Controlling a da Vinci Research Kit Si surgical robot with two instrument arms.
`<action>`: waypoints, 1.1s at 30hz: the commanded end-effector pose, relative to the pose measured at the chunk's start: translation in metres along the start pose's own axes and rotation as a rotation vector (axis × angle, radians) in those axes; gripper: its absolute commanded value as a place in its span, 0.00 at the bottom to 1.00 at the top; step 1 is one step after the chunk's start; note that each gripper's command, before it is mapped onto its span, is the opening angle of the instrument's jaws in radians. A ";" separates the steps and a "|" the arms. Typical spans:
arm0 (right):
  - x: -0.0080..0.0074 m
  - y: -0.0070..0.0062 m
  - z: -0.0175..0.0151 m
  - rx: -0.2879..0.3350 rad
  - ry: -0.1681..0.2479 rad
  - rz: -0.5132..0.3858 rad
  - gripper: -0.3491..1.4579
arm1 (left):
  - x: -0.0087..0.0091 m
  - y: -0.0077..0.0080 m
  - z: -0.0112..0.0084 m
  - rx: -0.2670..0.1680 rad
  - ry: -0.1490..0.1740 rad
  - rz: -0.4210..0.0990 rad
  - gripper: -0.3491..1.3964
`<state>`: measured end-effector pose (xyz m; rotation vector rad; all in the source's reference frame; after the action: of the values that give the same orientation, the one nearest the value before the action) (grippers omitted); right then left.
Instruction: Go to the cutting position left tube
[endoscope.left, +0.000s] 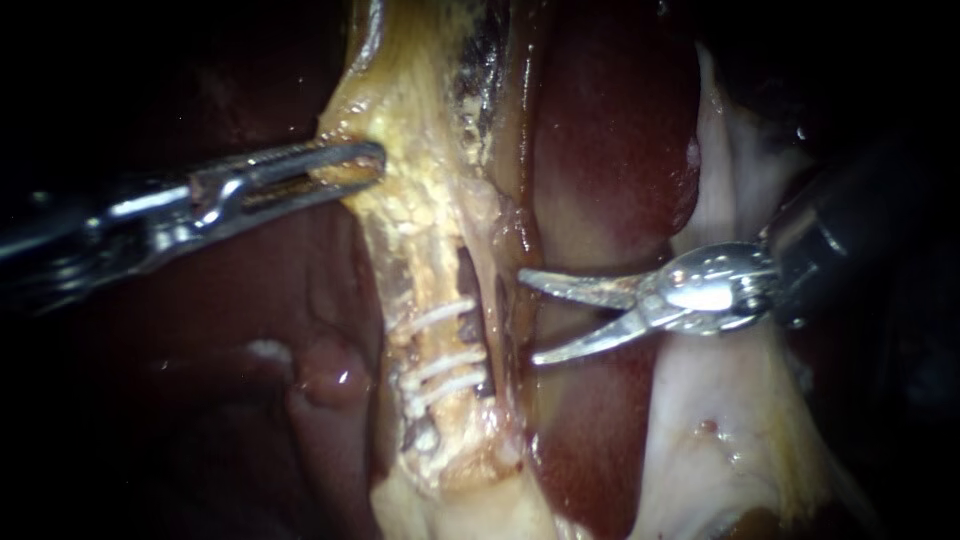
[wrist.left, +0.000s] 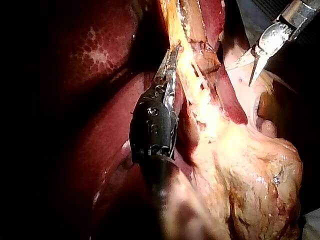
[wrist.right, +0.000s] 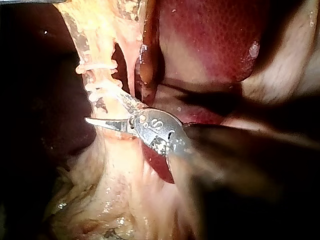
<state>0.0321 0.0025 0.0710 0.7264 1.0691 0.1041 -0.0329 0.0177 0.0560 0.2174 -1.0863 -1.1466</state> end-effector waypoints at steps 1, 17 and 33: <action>-0.0002 0.0003 0.0005 0.012 -0.004 0.010 0.97 | -0.0004 -0.0001 -0.0005 -0.005 -0.008 0.002 0.00; -0.0026 0.0047 0.0045 0.071 -0.021 0.107 0.93 | -0.0003 -0.0009 -0.0016 -0.020 -0.023 0.004 0.00; -0.0017 0.0069 0.0068 0.083 -0.025 0.159 0.92 | -0.0001 -0.0014 -0.0015 -0.016 -0.023 0.004 0.00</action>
<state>0.0388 0.0038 0.0782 0.8900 0.9980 0.1832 -0.0326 0.0166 0.0543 0.1896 -1.0970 -1.1562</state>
